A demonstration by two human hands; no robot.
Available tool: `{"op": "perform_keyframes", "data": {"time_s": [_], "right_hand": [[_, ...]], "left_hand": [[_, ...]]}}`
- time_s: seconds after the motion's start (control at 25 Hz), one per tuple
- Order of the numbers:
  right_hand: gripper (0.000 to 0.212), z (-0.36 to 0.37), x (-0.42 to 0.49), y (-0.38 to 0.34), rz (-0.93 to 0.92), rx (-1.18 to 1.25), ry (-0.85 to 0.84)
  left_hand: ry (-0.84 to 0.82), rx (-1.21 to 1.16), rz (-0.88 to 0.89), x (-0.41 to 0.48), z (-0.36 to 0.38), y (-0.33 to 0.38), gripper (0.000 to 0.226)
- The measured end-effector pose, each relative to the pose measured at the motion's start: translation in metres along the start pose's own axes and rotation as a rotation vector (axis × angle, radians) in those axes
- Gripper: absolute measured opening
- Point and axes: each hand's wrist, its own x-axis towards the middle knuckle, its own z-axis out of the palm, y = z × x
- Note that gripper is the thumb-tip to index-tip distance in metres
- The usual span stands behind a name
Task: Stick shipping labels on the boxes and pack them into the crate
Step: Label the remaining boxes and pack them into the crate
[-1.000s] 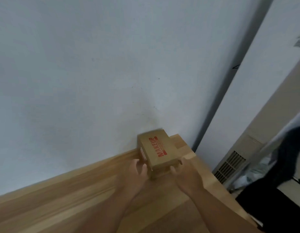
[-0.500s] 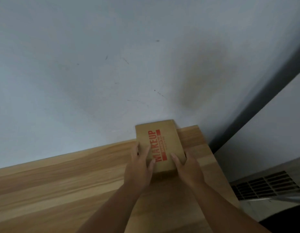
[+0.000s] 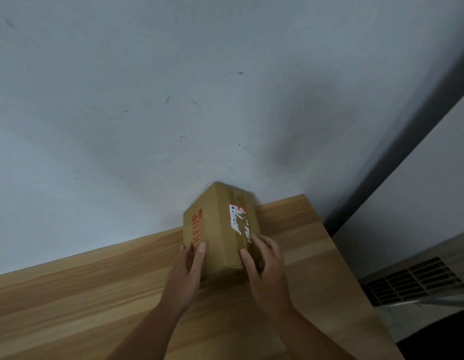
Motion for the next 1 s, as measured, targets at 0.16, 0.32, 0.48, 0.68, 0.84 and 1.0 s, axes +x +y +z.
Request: {"op": "perform_keyframes", "data": {"time_s": [0.16,0.32,0.48,0.68,0.84,1.0], "right_hand": [[0.115,0.007,0.012,-0.003,0.432,0.306,-0.185],[0.068,0.024,0.007,0.001,0.344,0.452,-0.205],[0.045,0.028,0.001,-0.012,0.249,0.434,-0.178],[0.058,0.016,0.003,-0.026,0.375,0.375,-0.133],[0.113,0.007,-0.002,-0.034,0.652,0.278,-0.390],[0.092,0.013,-0.019,-0.048,0.511,0.271,-0.258]], "left_hand": [[-0.121,-0.129,-0.037,0.005,-0.019,0.011,0.097],[-0.132,-0.212,0.022,0.002,-0.019,0.025,0.072],[-0.077,-0.349,-0.019,-0.009,-0.026,0.020,0.059],[-0.162,-0.542,-0.152,-0.028,-0.049,-0.001,0.059],[-0.204,-0.571,-0.171,-0.049,-0.065,-0.014,0.056],[-0.012,-0.349,0.041,-0.071,-0.082,-0.014,0.050]]}}
